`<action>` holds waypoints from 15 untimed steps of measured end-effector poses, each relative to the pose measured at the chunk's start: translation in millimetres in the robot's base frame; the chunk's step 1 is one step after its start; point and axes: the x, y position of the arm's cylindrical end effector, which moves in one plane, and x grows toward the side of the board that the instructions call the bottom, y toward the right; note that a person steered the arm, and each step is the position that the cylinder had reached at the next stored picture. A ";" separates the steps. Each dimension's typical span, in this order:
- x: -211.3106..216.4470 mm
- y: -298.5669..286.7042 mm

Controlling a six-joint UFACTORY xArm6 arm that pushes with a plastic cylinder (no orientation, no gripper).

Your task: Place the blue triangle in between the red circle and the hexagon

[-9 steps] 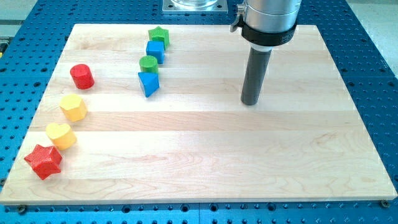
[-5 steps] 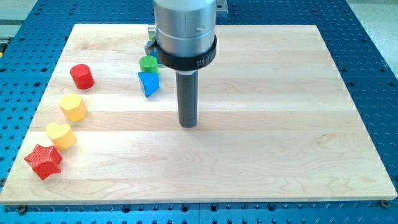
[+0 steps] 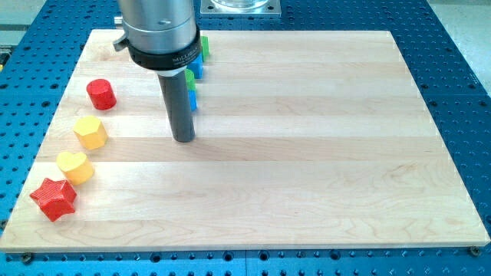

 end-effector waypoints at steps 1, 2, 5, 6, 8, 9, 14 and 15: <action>0.0 6.6; 6.9 6.6; -39.3 -12.4; -32.9 -11.3; -77.5 -3.3; -61.6 -62.5; -15.0 -104.5; -15.0 -109.3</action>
